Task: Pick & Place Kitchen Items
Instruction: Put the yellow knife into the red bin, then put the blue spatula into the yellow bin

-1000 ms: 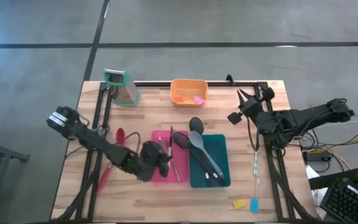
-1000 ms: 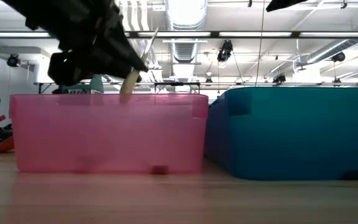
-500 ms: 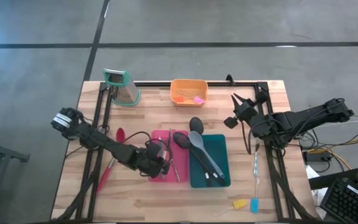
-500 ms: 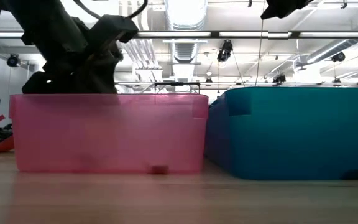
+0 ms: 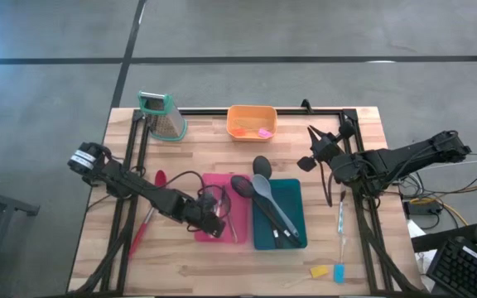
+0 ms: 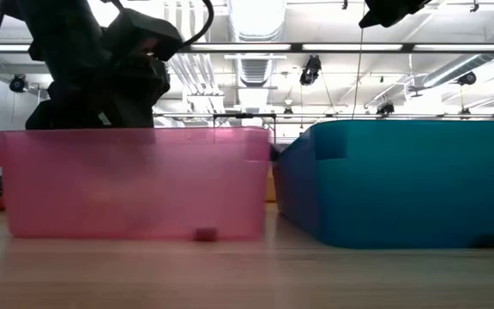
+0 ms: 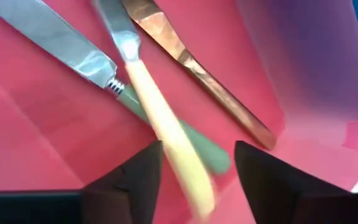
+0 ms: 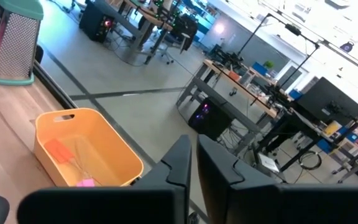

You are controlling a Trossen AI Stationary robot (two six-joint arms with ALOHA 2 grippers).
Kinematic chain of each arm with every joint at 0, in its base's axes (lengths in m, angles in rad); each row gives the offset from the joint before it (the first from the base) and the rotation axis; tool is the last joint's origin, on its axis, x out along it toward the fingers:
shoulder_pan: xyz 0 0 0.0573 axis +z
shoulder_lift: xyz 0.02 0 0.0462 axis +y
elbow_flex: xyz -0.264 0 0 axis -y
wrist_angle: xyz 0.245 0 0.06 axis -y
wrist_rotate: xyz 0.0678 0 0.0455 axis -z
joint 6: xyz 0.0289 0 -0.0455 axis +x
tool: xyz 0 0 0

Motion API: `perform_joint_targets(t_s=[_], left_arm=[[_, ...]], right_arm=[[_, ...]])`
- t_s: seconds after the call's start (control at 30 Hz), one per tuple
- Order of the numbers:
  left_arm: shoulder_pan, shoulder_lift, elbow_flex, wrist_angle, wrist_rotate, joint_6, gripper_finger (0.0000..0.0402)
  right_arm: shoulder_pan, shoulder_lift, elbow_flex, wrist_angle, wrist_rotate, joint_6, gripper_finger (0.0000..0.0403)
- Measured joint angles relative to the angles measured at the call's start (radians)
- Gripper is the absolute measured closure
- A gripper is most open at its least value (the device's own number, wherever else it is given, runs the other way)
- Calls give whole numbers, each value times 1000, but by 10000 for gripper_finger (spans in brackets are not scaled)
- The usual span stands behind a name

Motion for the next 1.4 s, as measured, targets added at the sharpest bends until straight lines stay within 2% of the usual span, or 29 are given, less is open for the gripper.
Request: perform_joint_targets(t_s=[0.1, 0.2, 0.33, 0.5, 0.63, 0.77, 0.93, 1.03, 1.1, 1.27, 1.4], left_arm=[[0, -2, 1, -4, 44, 15, 173], [-1, -14, 8, -6, 48, 48, 165], [-10, -52, 20, -4, -26, 166, 163], [-33, -140, 32, 10, -194, 360, 163], [-69, -231, 32, 24, -376, 545, 164], [-135, -314, 31, 50, -684, 749, 163], [-222, -357, 31, 85, -1110, 945, 163], [-255, -357, 29, 83, -1268, 1001, 163], [-265, -349, 29, 83, -1315, 1038, 163], [-263, -327, 16, 76, -1333, 1064, 163], [-262, -330, 6, 77, -1336, 1055, 163]], right_arm=[[0, 0, 0, 0, 0, 0, 379], [0, 0, 0, 0, 1, 0, 374], [0, 0, 0, 0, 1, 62, 366], [2, 0, 0, -4, -7, 153, 353], [2, 0, 0, -10, -104, 216, 341], [2, 0, 0, -55, -263, 345, 329], [2, 0, 0, -156, -517, 525, 316], [14, 4, -1, -191, -709, 599, 314], [44, 21, -6, -188, -794, 629, 319], [182, 104, -8, -194, -812, 664, 345], [311, 177, -8, -217, -839, 799, 366]])
